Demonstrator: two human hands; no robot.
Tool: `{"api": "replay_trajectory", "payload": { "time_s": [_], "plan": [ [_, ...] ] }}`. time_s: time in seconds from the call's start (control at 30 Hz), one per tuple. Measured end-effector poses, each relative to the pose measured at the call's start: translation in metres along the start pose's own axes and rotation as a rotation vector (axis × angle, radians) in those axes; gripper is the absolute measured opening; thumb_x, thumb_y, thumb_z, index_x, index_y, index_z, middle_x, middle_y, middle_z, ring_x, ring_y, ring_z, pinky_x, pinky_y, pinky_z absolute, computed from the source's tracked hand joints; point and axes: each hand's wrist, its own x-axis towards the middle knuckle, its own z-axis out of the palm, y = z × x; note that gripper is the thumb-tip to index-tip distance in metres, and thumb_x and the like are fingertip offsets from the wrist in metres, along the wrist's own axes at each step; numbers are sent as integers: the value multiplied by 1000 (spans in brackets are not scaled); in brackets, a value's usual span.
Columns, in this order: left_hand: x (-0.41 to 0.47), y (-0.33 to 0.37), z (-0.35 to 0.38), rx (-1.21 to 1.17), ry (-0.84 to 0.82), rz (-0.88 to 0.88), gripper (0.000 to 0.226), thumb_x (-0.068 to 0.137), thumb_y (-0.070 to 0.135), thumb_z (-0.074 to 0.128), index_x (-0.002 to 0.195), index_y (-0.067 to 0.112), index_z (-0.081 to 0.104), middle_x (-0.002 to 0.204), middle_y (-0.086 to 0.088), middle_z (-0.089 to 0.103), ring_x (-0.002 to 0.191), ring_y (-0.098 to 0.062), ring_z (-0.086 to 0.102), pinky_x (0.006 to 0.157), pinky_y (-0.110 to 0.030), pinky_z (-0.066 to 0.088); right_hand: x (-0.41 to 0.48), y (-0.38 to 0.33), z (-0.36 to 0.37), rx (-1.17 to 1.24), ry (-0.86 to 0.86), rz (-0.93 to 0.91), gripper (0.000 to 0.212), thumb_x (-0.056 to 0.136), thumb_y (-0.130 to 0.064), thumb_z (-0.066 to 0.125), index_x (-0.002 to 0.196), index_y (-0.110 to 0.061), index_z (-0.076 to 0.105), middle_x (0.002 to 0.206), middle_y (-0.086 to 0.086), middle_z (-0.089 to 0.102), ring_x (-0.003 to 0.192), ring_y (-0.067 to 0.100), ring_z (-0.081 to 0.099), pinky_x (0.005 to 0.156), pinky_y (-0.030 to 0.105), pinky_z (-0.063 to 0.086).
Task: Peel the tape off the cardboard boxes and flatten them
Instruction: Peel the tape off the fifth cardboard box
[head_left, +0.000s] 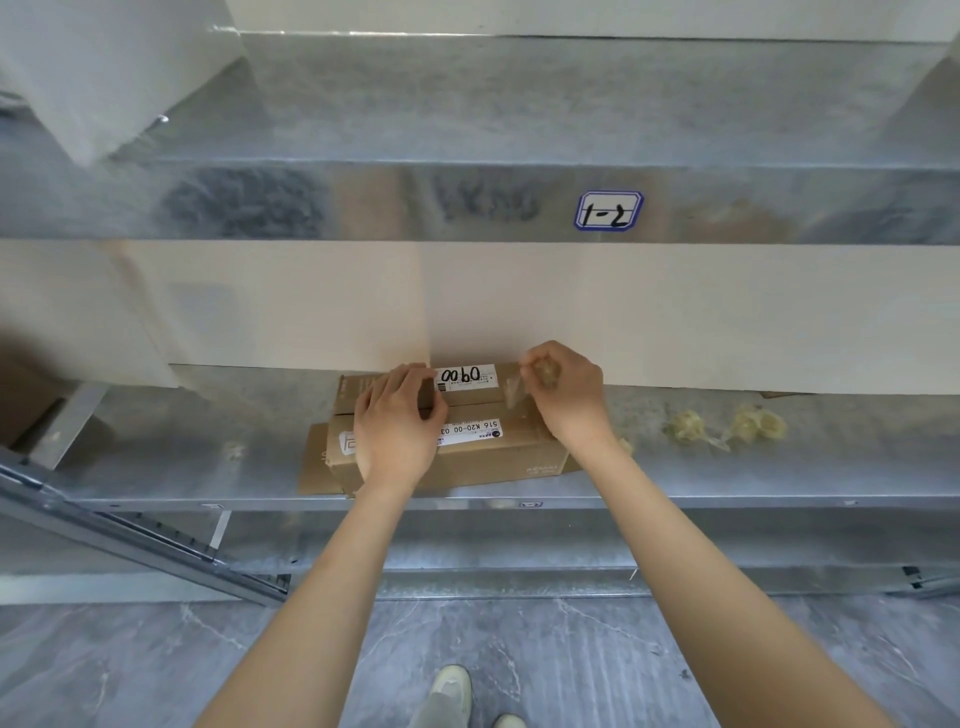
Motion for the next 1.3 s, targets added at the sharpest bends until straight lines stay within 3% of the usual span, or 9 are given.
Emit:
{"api": "replay_trajectory", "payload": {
  "time_s": [0.13, 0.27, 0.4, 0.5, 0.63, 0.8, 1.07, 1.2, 1.3],
  "plan": [
    [0, 0, 0, -2, 3, 3, 21, 87, 23, 64, 107, 23, 68, 117, 9, 67, 105, -20, 60, 94, -31, 35, -1, -3, 1, -7, -2, -8, 14, 87, -6, 65, 91, -19, 67, 78, -20, 61, 76, -3, 55, 67, -1, 35],
    [0, 0, 0, 5, -3, -2, 21, 87, 24, 63, 108, 24, 68, 118, 9, 67, 106, -20, 59, 95, -32, 35, -5, -5, 3, 47, -33, 3, 21, 79, -11, 76, 94, -21, 67, 82, -9, 66, 78, 4, 59, 66, 5, 39],
    [0, 0, 0, 5, -6, -3, 22, 87, 24, 63, 108, 24, 68, 117, 9, 67, 105, -20, 59, 94, -31, 35, -9, -1, 8, 65, -37, 7, 26, 70, -13, 85, 84, -19, 64, 75, -8, 63, 71, 3, 58, 62, 7, 40],
    [0, 0, 0, 6, -5, 0, 22, 87, 24, 63, 109, 23, 68, 117, 9, 67, 105, -20, 59, 94, -31, 35, -7, 6, 12, 5, 3, -35, 22, 72, -9, 82, 76, -18, 63, 81, -4, 65, 76, 7, 59, 65, 9, 40],
    [0, 1, 1, -2, 7, -1, 21, 87, 23, 63, 107, 23, 68, 116, 9, 67, 105, -20, 59, 92, -29, 34, -11, 13, 19, -80, -43, -174, 21, 81, -1, 66, 80, -19, 54, 87, -3, 61, 81, 13, 57, 72, 26, 44],
    [0, 0, 1, 4, 17, 5, 20, 86, 23, 64, 106, 23, 68, 115, 9, 68, 104, -20, 60, 92, -29, 36, -15, 23, 18, -137, -111, -271, 24, 88, 1, 55, 104, -15, 63, 99, -4, 62, 71, -2, 52, 66, 5, 35],
    [-1, 2, 0, 1, 27, 9, 19, 87, 23, 64, 105, 23, 68, 113, 9, 68, 102, -20, 60, 93, -32, 38, -12, 21, 5, 25, -123, -171, 25, 90, -2, 54, 107, -19, 62, 94, -8, 68, 87, 7, 63, 79, 18, 47],
    [-1, 2, -1, 4, 23, 6, 20, 87, 22, 64, 107, 23, 68, 114, 9, 68, 104, -20, 60, 95, -33, 39, -9, 13, 1, 104, -90, -96, 15, 89, -19, 68, 103, -21, 64, 97, -12, 71, 88, 1, 66, 79, 14, 47],
    [-1, 3, -1, 6, 15, 2, 21, 86, 21, 64, 106, 23, 68, 115, 9, 68, 103, -21, 61, 94, -32, 38, -4, 13, -7, 54, -103, -68, 24, 83, -31, 75, 104, -25, 64, 89, -12, 68, 85, 3, 62, 73, 15, 43]
  ]
}}
